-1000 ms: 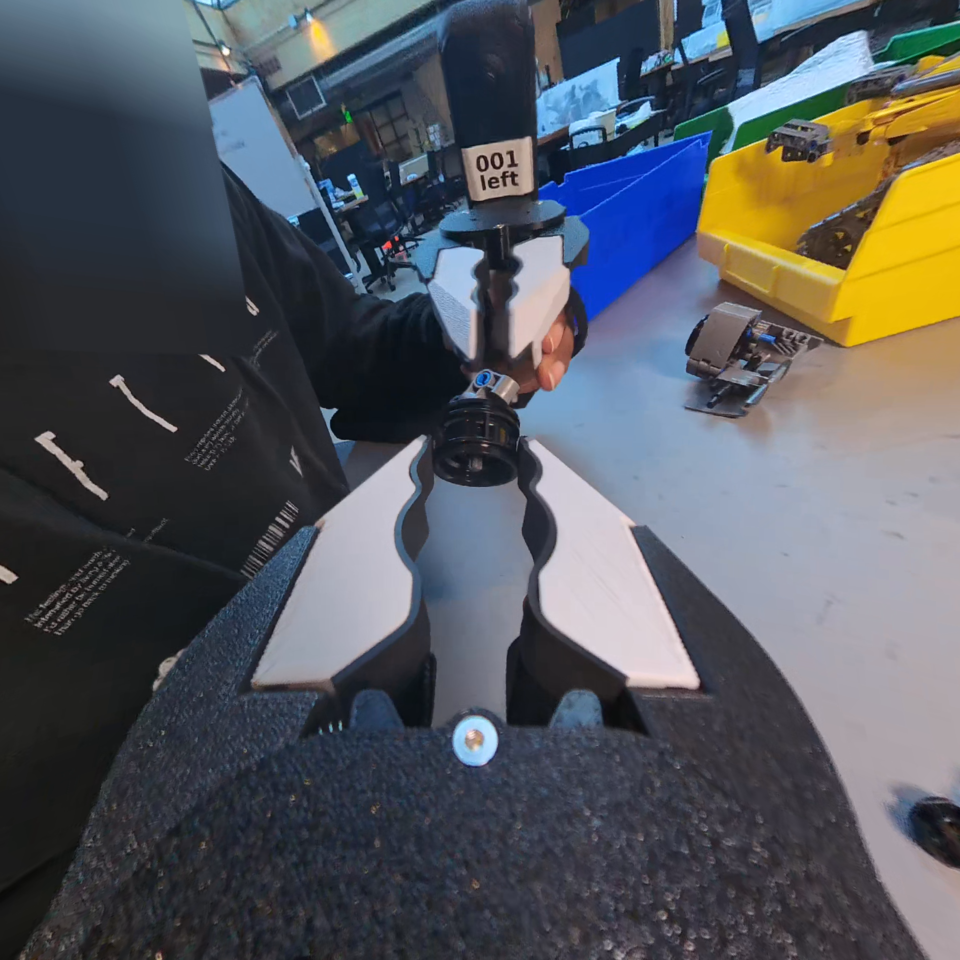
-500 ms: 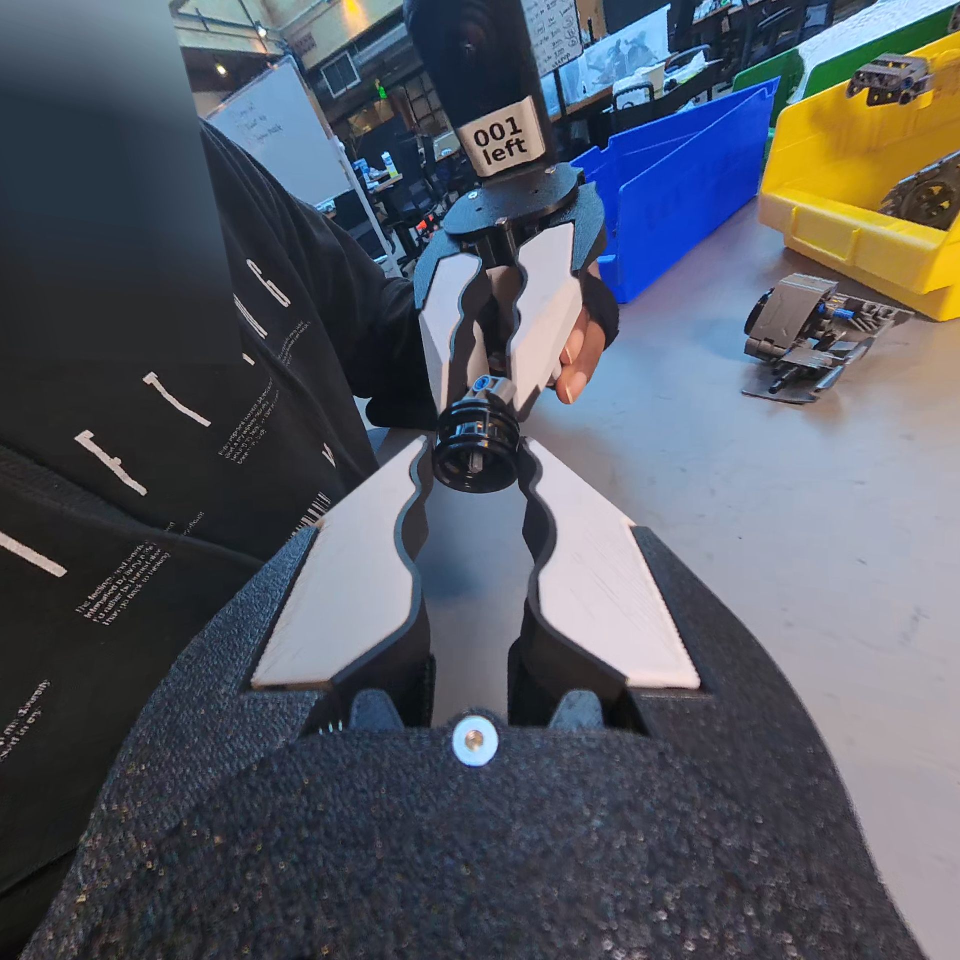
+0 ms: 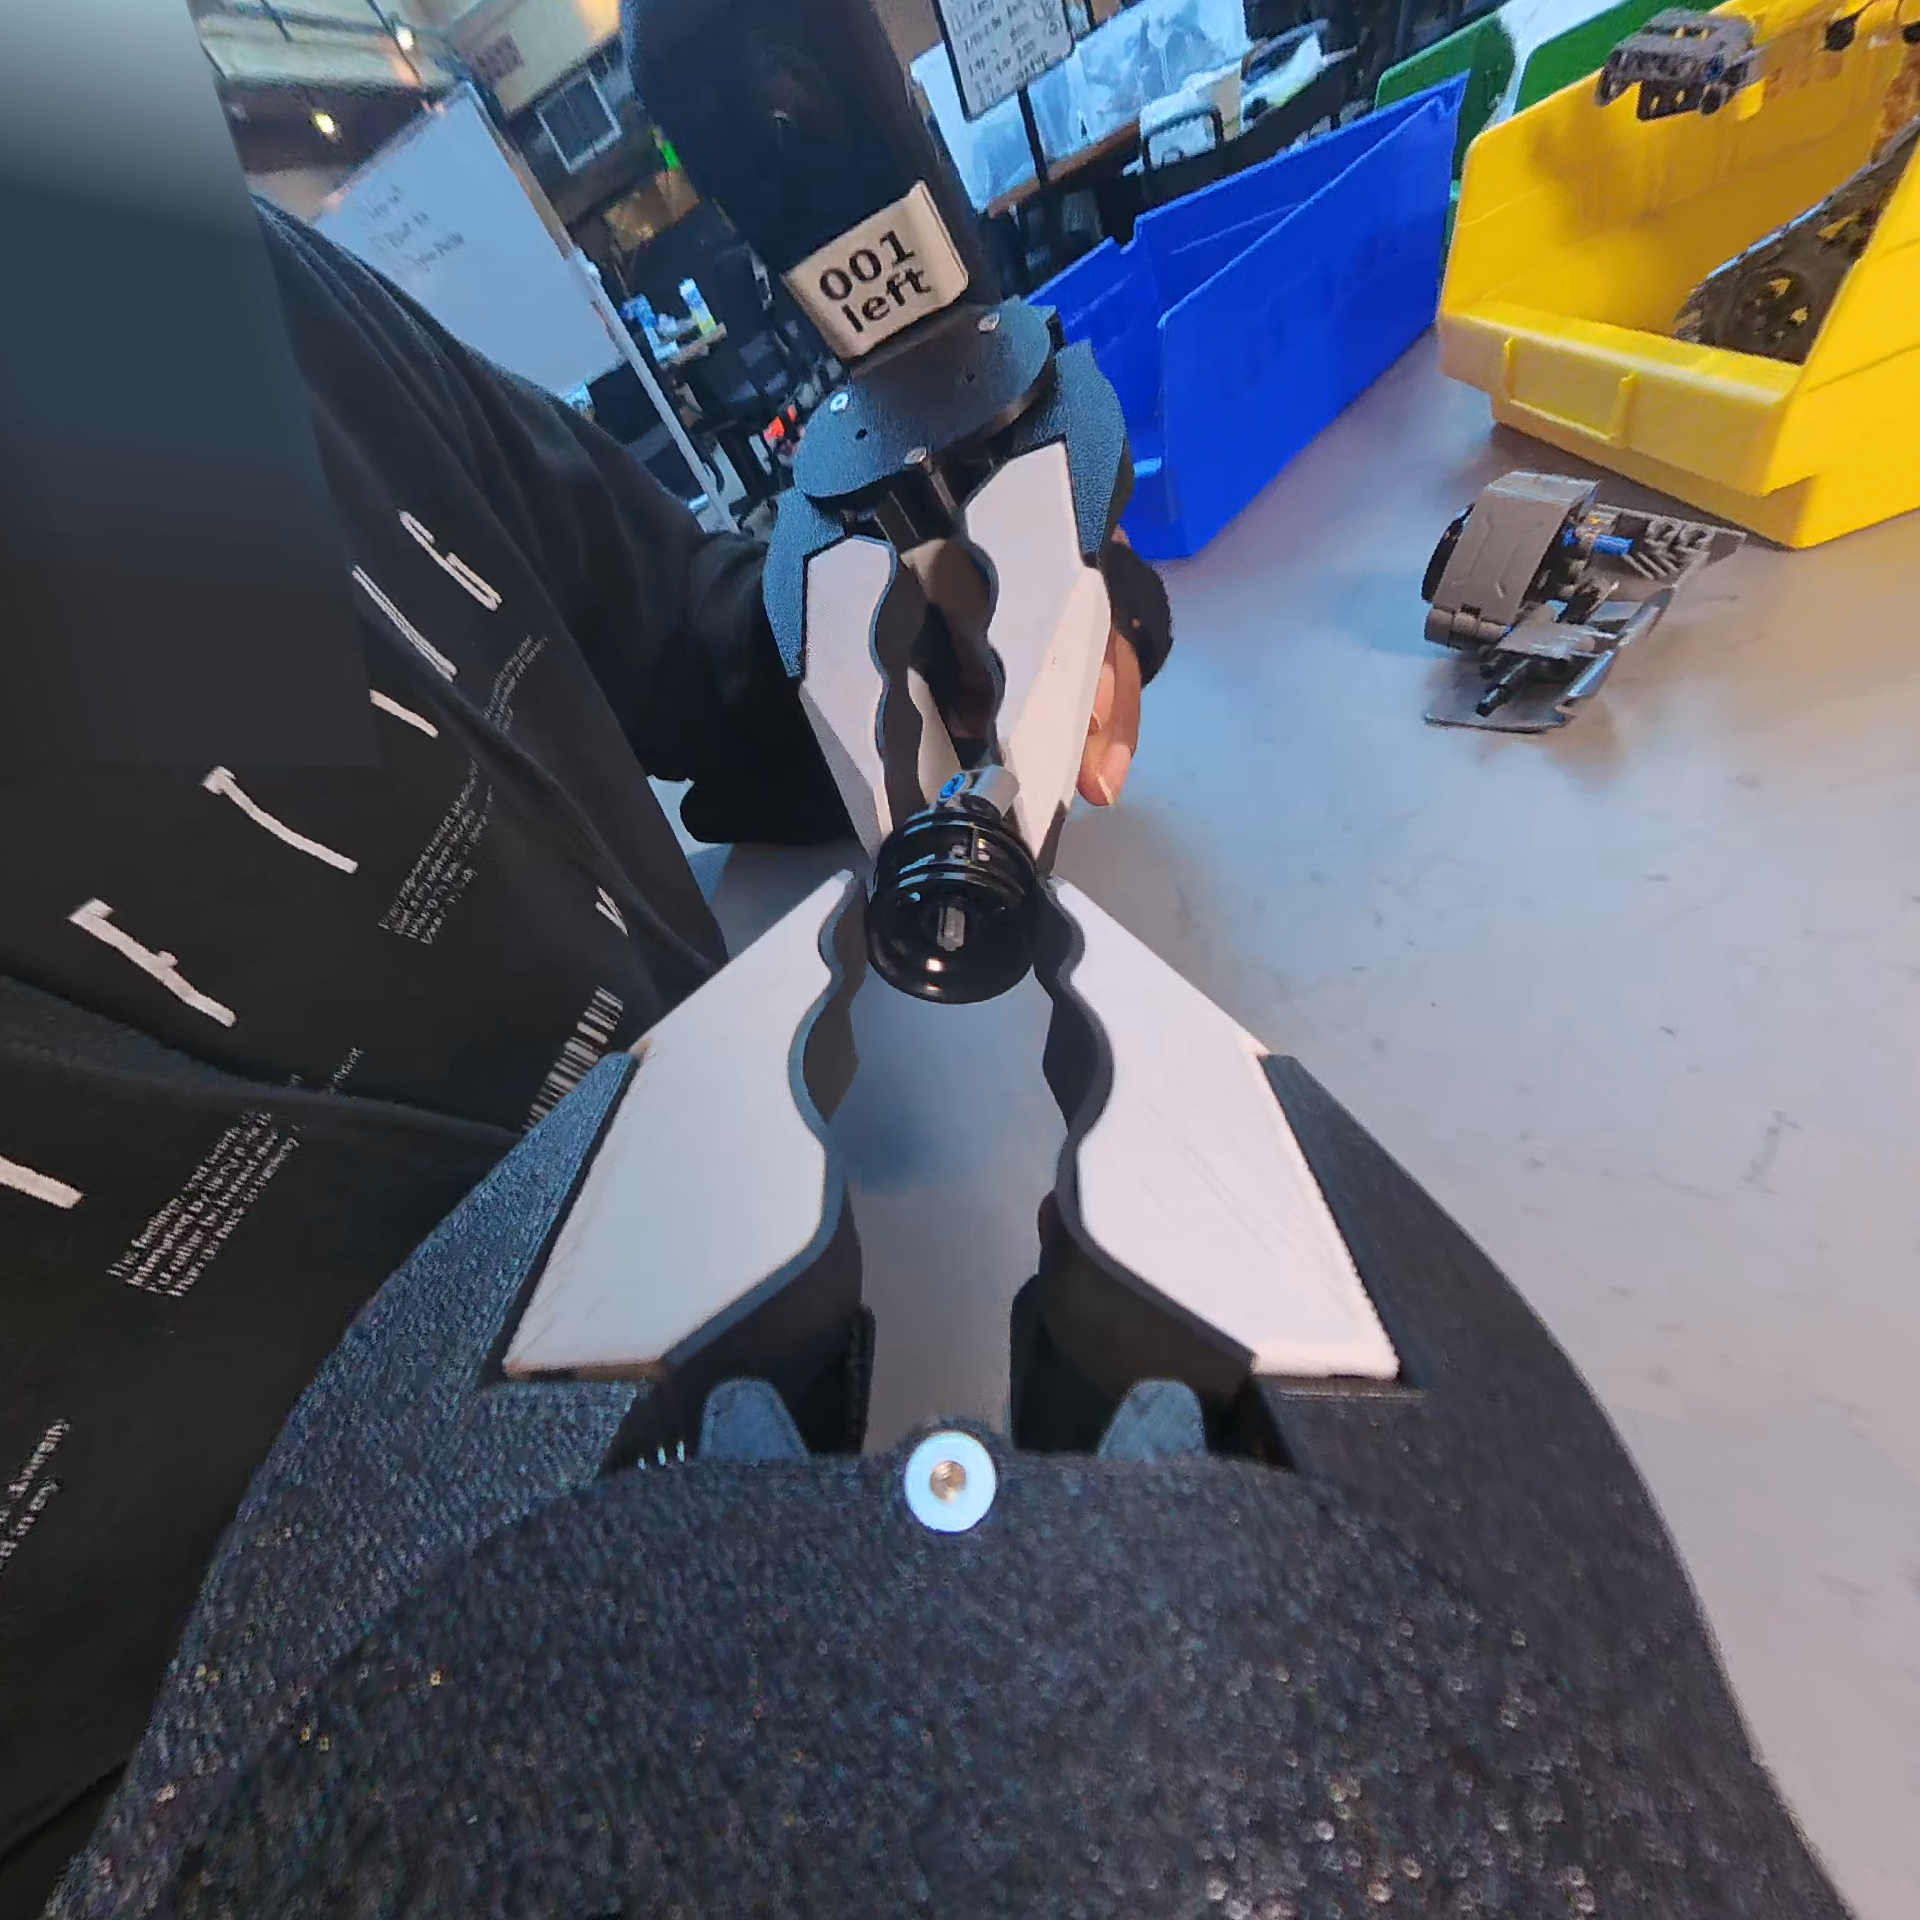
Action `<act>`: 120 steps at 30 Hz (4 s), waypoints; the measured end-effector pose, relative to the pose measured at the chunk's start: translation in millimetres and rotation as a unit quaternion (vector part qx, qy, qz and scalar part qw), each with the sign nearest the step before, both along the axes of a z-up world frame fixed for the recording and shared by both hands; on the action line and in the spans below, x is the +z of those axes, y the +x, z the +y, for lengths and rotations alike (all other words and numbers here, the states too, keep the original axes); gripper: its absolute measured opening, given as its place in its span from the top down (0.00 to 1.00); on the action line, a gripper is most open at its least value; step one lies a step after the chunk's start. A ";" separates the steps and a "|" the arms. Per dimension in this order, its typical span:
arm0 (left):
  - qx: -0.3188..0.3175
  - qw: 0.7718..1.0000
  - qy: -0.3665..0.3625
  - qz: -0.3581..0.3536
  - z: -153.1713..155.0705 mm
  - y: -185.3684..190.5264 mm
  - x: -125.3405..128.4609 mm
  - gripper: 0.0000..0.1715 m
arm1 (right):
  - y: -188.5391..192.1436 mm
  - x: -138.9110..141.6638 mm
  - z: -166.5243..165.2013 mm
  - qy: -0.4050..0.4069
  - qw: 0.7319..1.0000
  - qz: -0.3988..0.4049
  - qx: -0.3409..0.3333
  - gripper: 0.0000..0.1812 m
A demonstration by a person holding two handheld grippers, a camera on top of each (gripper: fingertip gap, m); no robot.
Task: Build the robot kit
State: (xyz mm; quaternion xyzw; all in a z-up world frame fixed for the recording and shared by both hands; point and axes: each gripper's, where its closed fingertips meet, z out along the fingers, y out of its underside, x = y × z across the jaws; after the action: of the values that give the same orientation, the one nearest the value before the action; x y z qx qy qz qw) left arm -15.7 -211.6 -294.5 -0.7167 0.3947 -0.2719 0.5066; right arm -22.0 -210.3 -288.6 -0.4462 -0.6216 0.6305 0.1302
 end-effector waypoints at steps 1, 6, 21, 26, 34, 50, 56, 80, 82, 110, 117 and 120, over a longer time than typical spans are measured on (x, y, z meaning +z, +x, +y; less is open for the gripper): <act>0.009 1.000 0.003 -0.005 2.5 -0.5 1.8 0.87 | -0.8 0.9 3.6 0.002 1.000 0.004 -0.008 0.83; 0.028 0.998 -0.006 -0.055 6.8 -0.7 11.1 0.88 | -1.6 9.3 10.5 -0.020 0.999 0.023 -0.021 0.83; 0.021 0.993 -0.036 -0.106 16.2 -4.5 9.6 0.82 | -2.1 4.4 12.7 -0.048 0.999 0.006 -0.011 0.83; 0.006 0.996 -0.033 -0.087 10.8 1.4 6.4 0.86 | -0.7 2.6 7.5 -0.042 0.999 0.001 -0.001 0.83; 0.011 0.998 -0.040 -0.047 9.5 3.0 -9.3 0.87 | 0.0 -9.9 5.5 0.022 1.000 -0.011 -0.010 0.83; 0.028 0.998 -0.018 -0.046 14.8 3.1 -3.6 0.87 | 3.4 -4.2 9.9 0.039 0.999 0.005 -0.014 0.83; 0.030 0.998 -0.019 -0.053 16.0 3.1 -1.2 0.88 | 3.9 -2.3 10.7 0.042 0.999 0.010 -0.018 0.83; 0.082 0.987 -0.054 -0.126 30.2 -28.0 2.7 0.88 | -0.1 1.0 43.2 0.042 0.995 0.025 -0.087 0.82; 0.070 0.985 -0.070 -0.141 28.5 -24.0 2.3 0.83 | -1.8 0.8 40.1 0.041 0.996 0.021 -0.082 0.82; -0.036 0.934 -0.158 -0.318 8.7 -10.0 31.4 0.94 | 0.6 37.3 14.9 0.077 0.986 0.120 -0.088 0.84; -0.038 0.940 -0.140 -0.309 6.7 -8.9 33.4 0.94 | 4.0 38.8 16.9 -0.003 0.993 0.098 -0.069 0.92; -0.030 0.944 -0.136 -0.300 7.9 -9.6 31.2 0.94 | 3.2 37.6 17.3 0.017 0.992 0.100 -0.076 0.92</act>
State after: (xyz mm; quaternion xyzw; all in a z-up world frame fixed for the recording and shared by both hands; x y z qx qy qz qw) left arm -25.3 -203.7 -263.3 -0.6520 0.2049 -0.5403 0.4909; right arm -18.8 -193.0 -251.0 -0.4250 -0.5803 0.6495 0.2464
